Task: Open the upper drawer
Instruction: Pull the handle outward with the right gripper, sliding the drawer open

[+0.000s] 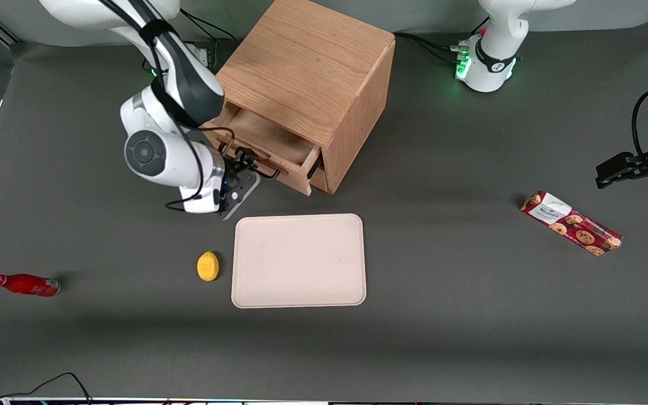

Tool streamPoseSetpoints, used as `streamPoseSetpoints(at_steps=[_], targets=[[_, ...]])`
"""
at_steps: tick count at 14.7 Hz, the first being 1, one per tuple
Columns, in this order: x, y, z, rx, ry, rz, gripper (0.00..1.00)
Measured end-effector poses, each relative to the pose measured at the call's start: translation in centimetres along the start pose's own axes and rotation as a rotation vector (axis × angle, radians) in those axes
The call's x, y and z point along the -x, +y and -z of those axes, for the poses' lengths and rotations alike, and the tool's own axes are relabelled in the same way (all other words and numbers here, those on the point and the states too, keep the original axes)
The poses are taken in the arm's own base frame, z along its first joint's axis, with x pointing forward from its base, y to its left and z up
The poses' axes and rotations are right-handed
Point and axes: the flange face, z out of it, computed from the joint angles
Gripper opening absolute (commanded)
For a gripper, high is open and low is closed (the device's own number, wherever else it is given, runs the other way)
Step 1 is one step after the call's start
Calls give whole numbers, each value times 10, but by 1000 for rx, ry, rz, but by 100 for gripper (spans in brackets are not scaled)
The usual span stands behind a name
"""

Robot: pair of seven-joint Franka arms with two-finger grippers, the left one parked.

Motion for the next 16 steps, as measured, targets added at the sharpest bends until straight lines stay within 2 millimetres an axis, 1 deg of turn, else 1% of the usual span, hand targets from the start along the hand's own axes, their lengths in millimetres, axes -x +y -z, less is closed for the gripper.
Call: streamPoseSetpoints(at_steps=[3,8,10,13,16], targets=[[-2,27,11,-1,8,7,100],[7,75,28,14,29,57,100],[7,93,36,19,39,77,100],[2,122,50,47,43,108,100],[-10,146,65,55,25,133,100]])
